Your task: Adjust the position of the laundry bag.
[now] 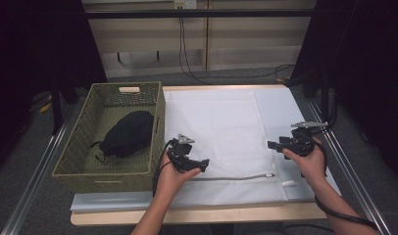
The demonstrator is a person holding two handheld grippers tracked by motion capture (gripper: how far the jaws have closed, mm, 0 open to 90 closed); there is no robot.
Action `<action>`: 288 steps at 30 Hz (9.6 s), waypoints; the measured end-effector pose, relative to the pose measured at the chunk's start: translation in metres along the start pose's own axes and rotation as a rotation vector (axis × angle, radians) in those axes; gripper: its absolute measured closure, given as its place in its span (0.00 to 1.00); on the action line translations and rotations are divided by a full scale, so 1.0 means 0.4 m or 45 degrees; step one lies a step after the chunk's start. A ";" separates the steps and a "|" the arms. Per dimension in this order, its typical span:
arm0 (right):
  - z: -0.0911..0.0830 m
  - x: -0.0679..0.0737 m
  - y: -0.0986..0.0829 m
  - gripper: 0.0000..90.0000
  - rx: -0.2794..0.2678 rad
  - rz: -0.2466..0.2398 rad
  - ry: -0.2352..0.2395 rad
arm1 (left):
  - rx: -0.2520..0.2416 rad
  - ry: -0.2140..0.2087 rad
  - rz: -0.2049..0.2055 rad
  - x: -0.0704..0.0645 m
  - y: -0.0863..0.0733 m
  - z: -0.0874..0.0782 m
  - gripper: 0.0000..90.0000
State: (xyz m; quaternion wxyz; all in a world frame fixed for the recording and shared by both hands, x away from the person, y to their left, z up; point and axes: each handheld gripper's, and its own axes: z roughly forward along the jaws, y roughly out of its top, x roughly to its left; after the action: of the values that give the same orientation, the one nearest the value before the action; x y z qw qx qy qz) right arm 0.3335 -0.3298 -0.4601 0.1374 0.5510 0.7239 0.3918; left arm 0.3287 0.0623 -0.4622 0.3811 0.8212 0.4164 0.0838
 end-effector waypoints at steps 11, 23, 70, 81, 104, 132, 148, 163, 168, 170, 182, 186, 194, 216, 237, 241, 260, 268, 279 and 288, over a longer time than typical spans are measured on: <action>0.035 -0.009 -0.004 0.58 0.055 0.075 0.019 | 0.001 0.017 -0.003 0.010 0.002 -0.002 0.09; 0.074 0.008 -0.009 0.65 0.085 0.022 -0.016 | -0.015 0.019 -0.027 0.004 0.003 0.001 0.10; 0.036 -0.040 0.001 1.00 0.026 0.123 -0.013 | -0.005 0.011 -0.042 -0.005 0.000 0.010 0.10; 0.028 -0.057 -0.001 1.00 0.027 0.146 -0.038 | 0.006 0.007 -0.015 -0.009 0.005 0.007 0.10; 0.000 -0.088 -0.022 1.00 0.027 0.160 -0.100 | 0.006 -0.033 -0.015 -0.027 0.020 0.025 0.10; -0.017 -0.112 -0.034 0.85 -0.030 0.121 -0.121 | 0.039 -0.109 -0.032 -0.061 0.035 0.041 0.10; -0.024 -0.094 -0.028 0.38 -0.058 0.011 -0.114 | 0.079 -0.240 -0.076 -0.092 0.047 0.067 0.10; -0.044 -0.092 -0.038 0.27 -0.056 -0.024 -0.116 | 0.098 -0.343 -0.086 -0.153 0.087 0.098 0.10; -0.041 -0.087 -0.041 0.26 -0.039 -0.031 -0.111 | 0.117 -0.362 -0.081 -0.162 0.097 0.103 0.10; -0.039 -0.086 -0.041 0.26 -0.034 -0.034 -0.113 | 0.124 -0.369 -0.082 -0.172 0.101 0.110 0.10; -0.043 -0.084 -0.041 0.25 -0.038 -0.037 -0.111 | 0.178 -0.387 -0.012 -0.212 0.120 0.140 0.12; -0.042 -0.082 -0.041 0.25 -0.041 -0.039 -0.102 | 0.162 -0.392 -0.045 -0.224 0.124 0.147 0.12; -0.040 -0.081 -0.043 0.25 -0.035 -0.040 -0.108 | 0.204 -0.420 0.017 -0.247 0.134 0.164 0.15; -0.059 -0.089 -0.049 0.25 -0.047 -0.017 -0.111 | 0.245 -0.580 0.004 -0.369 0.184 0.246 0.39; -0.069 -0.095 -0.054 0.26 -0.043 -0.003 -0.125 | 0.308 -0.702 -0.091 -0.445 0.190 0.304 0.68; -0.069 -0.092 -0.053 0.26 -0.044 -0.005 -0.120 | 0.314 -0.723 -0.144 -0.451 0.189 0.314 0.94; -0.088 -0.045 -0.033 0.30 -0.010 0.120 0.003 | 0.254 -0.721 -0.246 -0.332 0.210 0.239 0.96; -0.091 -0.023 -0.031 0.33 0.023 0.155 0.053 | 0.240 -0.702 -0.255 -0.309 0.218 0.226 0.96; -0.082 -0.002 -0.031 0.36 0.077 0.193 0.126 | 0.229 -0.673 -0.309 -0.268 0.217 0.218 0.96; -0.074 0.007 -0.035 0.41 0.107 0.227 0.184 | 0.220 -0.673 -0.340 -0.262 0.214 0.215 0.96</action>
State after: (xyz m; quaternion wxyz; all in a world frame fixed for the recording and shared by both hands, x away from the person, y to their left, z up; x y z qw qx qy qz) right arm 0.3041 -0.3408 -0.4503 0.0262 0.5888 0.6958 0.4104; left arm 0.3539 -0.0950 -0.4437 0.4126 0.7818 0.4129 -0.2192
